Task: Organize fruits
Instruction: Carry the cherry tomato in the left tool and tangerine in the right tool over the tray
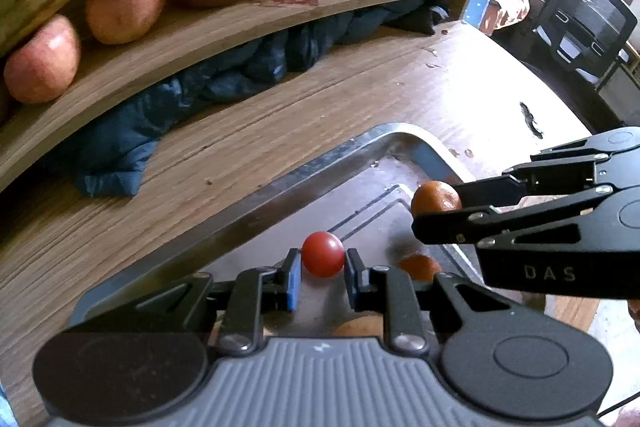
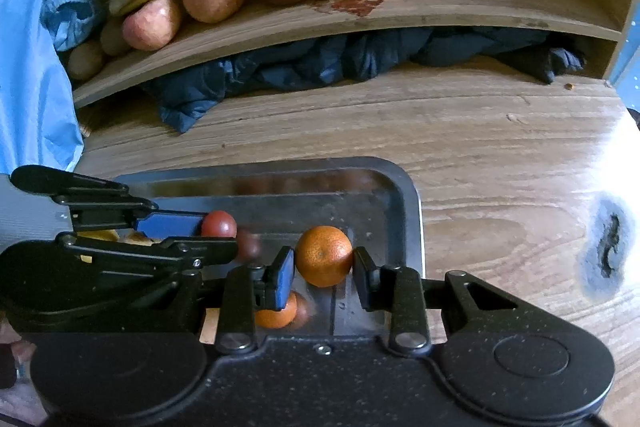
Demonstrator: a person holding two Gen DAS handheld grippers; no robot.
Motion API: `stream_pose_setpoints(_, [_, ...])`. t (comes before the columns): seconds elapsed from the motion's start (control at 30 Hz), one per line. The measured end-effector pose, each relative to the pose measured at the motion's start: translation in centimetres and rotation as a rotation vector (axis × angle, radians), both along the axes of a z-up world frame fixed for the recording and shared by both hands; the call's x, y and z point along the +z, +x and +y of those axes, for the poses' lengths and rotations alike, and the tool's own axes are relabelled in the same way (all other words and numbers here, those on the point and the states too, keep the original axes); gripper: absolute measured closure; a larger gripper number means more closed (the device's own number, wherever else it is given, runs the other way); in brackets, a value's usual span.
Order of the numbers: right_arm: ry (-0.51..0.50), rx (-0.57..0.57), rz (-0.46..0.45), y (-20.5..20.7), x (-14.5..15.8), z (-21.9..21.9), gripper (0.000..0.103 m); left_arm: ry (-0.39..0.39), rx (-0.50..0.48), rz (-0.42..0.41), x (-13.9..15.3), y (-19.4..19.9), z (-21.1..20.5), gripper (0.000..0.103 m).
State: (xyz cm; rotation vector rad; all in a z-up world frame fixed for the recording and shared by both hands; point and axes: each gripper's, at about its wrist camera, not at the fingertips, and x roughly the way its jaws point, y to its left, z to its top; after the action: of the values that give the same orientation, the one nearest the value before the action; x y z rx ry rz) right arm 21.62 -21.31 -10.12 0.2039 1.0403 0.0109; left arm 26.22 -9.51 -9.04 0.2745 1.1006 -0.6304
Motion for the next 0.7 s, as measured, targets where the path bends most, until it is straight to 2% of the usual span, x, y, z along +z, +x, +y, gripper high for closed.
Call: stream_pose_setpoints(0.7, [0.008,-0.041,0.032,-1.2,0.0,-0.4,0.070,-0.003,-0.041,0.007,-0.2,-0.2,-1.4,0.078])
